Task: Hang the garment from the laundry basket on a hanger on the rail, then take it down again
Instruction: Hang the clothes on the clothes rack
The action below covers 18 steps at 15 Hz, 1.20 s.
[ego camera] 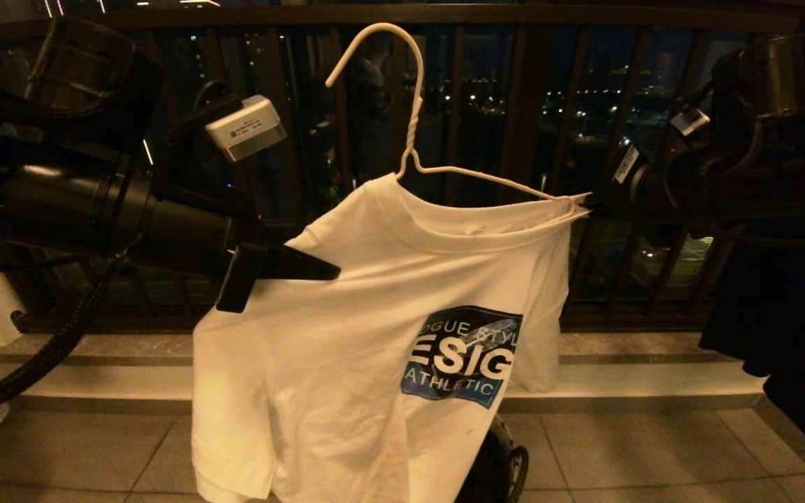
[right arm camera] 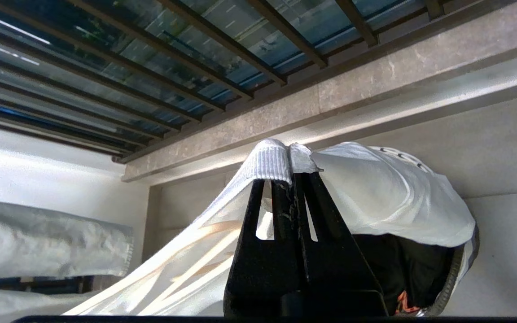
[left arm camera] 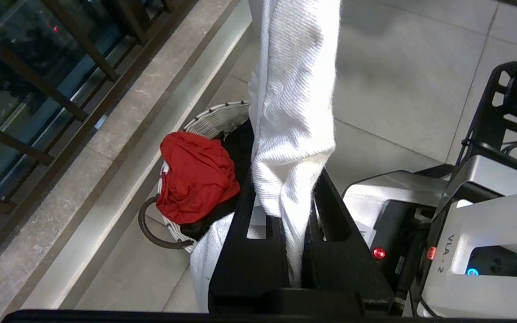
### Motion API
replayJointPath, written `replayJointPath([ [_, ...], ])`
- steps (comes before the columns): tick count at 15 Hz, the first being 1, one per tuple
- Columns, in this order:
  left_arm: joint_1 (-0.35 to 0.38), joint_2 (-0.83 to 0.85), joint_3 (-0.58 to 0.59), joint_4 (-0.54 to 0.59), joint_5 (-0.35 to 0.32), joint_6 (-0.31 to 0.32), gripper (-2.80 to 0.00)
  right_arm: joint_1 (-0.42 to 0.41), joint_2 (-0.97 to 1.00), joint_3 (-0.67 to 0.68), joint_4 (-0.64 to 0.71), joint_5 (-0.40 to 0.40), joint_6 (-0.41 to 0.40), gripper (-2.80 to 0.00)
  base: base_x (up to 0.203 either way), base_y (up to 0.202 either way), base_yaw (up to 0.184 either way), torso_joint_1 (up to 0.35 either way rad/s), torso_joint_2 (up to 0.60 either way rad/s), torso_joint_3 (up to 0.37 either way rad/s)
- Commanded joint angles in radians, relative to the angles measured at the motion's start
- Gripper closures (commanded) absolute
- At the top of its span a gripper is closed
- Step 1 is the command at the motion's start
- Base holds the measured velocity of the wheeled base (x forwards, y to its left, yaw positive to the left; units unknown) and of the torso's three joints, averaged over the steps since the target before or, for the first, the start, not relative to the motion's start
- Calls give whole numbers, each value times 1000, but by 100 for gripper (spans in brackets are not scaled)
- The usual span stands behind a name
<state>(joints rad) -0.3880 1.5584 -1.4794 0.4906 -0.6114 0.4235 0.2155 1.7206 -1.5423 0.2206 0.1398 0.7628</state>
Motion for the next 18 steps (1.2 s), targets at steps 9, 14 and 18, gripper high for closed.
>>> replayJointPath([
  [9,-28,38,-7,-32,25,-3,0,53,-43,1,1,2,-43,0,0,0,0,0,0,0],
  [14,-27,34,2,-50,38,-12,0,92,-43,-107,92,-10,-63,0,0,0,0,0,0,0],
  [18,-12,42,0,-53,39,-14,0,170,-43,-156,150,-52,-124,0,0,0,0,0,0,0],
])
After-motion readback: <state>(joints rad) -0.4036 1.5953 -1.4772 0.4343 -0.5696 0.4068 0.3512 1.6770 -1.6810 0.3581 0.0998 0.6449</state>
